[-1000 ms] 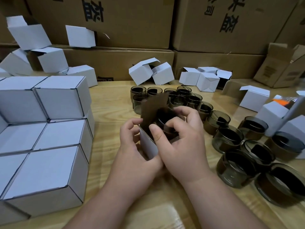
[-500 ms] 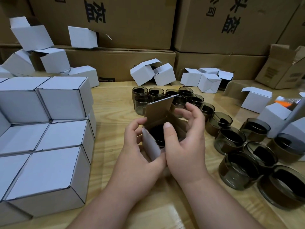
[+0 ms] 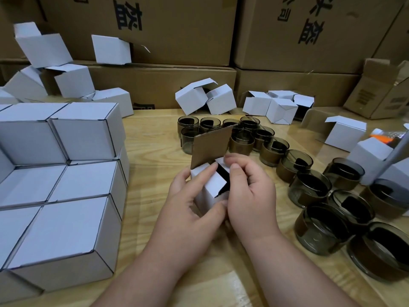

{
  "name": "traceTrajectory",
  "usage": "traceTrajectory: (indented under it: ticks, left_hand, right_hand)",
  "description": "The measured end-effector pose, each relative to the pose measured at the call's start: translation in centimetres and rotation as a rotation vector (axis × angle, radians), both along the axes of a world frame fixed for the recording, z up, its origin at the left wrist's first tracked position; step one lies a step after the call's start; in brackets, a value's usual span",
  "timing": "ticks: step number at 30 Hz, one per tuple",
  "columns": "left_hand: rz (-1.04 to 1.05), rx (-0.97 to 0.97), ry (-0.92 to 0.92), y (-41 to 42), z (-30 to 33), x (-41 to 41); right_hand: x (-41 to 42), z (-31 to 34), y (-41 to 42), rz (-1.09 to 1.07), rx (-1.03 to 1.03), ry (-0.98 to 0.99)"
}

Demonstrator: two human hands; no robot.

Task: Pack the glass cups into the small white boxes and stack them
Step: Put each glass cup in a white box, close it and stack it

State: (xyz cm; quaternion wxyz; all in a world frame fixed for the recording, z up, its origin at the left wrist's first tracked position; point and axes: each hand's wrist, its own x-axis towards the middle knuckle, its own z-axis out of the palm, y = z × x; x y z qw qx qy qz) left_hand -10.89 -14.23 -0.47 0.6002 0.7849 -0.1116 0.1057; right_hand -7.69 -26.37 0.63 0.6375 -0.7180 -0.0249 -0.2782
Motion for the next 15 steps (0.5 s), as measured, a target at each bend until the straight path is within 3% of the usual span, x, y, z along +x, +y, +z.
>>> traceTrajectory:
  ticks: [15]
  left_hand:
    - [0.114, 0.052, -0.16, 0.13, 0.24, -0.16]
  right_hand:
    - [-0.05, 0.02, -0.05, 0.194, 0.143, 0.02]
